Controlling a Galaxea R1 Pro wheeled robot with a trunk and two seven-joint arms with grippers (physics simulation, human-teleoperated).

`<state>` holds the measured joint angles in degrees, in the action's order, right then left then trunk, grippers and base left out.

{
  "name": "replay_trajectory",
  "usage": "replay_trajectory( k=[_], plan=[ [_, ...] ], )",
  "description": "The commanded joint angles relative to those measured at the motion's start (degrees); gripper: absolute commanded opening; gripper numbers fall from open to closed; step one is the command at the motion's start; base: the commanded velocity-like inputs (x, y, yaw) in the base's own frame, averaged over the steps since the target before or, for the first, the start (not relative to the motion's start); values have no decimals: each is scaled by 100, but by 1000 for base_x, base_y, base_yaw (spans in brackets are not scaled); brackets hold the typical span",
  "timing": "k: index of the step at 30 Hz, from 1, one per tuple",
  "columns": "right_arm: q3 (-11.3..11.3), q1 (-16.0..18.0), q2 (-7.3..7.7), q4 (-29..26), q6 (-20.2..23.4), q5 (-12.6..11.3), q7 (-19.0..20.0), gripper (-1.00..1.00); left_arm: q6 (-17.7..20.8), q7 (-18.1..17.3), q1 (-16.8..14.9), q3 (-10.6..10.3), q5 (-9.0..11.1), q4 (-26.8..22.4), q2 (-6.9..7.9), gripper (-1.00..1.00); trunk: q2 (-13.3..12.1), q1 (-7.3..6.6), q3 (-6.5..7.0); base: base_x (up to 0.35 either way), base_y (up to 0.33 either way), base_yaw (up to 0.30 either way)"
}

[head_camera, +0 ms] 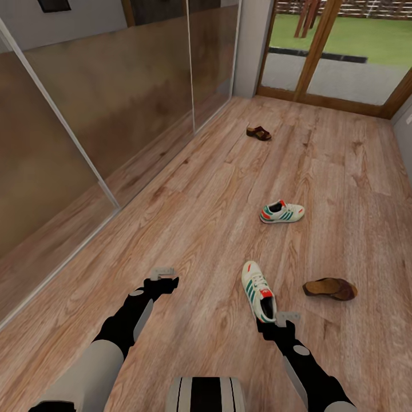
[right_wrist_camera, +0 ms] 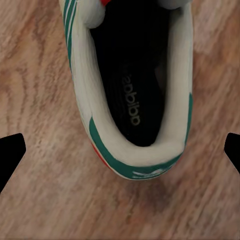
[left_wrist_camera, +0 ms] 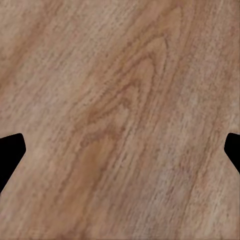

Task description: Pick up the two gym shoes and the two sandals from the corridor floor and place them onto the hallstand (shoe rack) in the corridor, making sure they are on the rack and not on the floor. Arrange them so the two gym shoes are next to each other and the two sandals are next to each other.

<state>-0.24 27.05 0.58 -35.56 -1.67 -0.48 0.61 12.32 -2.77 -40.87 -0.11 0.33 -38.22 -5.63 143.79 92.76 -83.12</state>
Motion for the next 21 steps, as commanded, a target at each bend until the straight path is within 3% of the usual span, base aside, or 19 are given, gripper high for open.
replay_trajectory(
  k=[1, 21],
  plan=[
    [-2, 2, -1, 3, -17, -5, 7, 100, 33, -14, 0, 2, 3, -10, -2, 100, 1, 0, -3, 50, 0, 0],
    [-2, 2, 3, -1, -17, -5, 1, 100, 33, -14, 0, 2, 2, -10, -1, 100, 1, 0, -3, 58, 0, 0]
  ],
)
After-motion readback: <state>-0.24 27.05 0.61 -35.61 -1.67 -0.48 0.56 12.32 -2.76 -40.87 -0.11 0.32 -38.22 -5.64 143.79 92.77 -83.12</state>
